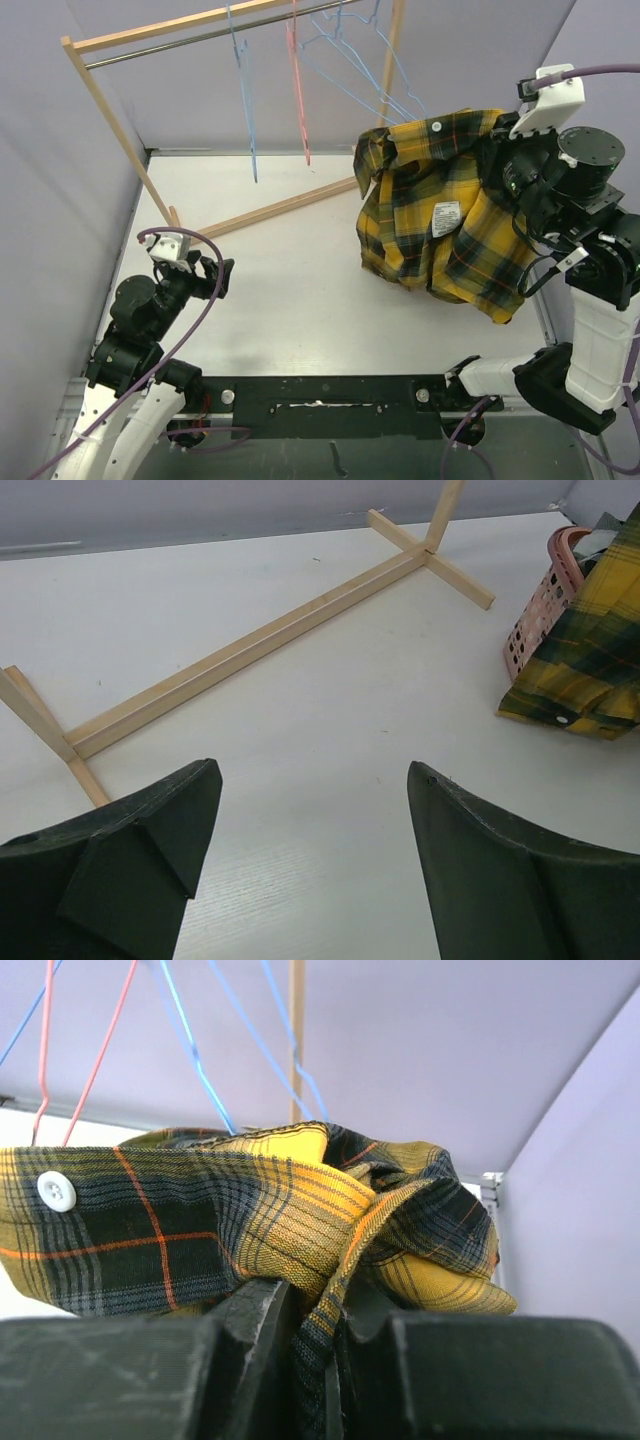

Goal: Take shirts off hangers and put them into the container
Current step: Place the shirt in the bin.

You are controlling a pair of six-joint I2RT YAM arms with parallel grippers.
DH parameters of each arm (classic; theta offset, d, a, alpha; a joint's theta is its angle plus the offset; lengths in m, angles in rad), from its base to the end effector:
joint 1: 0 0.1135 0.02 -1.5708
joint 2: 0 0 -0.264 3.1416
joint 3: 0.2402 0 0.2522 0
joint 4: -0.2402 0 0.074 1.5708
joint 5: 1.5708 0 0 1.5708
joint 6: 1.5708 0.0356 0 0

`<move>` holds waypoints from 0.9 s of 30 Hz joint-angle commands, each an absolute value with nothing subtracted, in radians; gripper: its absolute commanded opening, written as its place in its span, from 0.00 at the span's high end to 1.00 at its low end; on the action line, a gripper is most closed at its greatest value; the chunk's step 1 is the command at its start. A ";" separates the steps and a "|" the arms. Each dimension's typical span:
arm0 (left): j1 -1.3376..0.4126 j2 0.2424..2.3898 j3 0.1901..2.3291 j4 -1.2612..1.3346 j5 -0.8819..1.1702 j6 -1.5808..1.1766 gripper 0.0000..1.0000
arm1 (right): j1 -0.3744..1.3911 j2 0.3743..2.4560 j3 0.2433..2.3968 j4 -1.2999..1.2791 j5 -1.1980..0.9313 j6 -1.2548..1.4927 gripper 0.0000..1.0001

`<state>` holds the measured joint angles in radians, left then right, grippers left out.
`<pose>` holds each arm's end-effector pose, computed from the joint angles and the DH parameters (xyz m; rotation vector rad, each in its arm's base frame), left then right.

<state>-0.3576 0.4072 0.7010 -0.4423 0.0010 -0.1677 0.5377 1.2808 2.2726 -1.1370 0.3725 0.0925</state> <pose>0.0965 -0.0361 0.3302 0.1652 1.7270 -0.3889 0.1220 0.0577 0.5888 -0.1044 1.7050 0.1496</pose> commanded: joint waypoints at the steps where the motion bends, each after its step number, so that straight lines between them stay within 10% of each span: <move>1: -0.350 0.391 0.720 -0.413 0.000 -0.160 0.26 | 0.536 1.323 2.428 -1.088 0.497 0.025 1.00; 12: -0.351 0.381 0.721 -0.414 -0.001 -0.161 0.26 | 0.519 1.358 2.283 -1.015 0.678 -0.038 0.97; 20: -0.352 0.392 0.716 -0.412 0.023 -0.161 0.25 | 0.047 1.426 2.037 -1.009 0.035 0.140 0.98; 27: -0.351 0.413 0.716 -0.409 0.035 -0.161 0.25 | -0.026 1.317 1.485 -0.775 -0.087 0.252 1.00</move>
<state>-0.3576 0.3981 0.7010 -0.4427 0.0162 -0.1677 -0.0299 1.4120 1.6897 -0.9443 0.0875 0.1585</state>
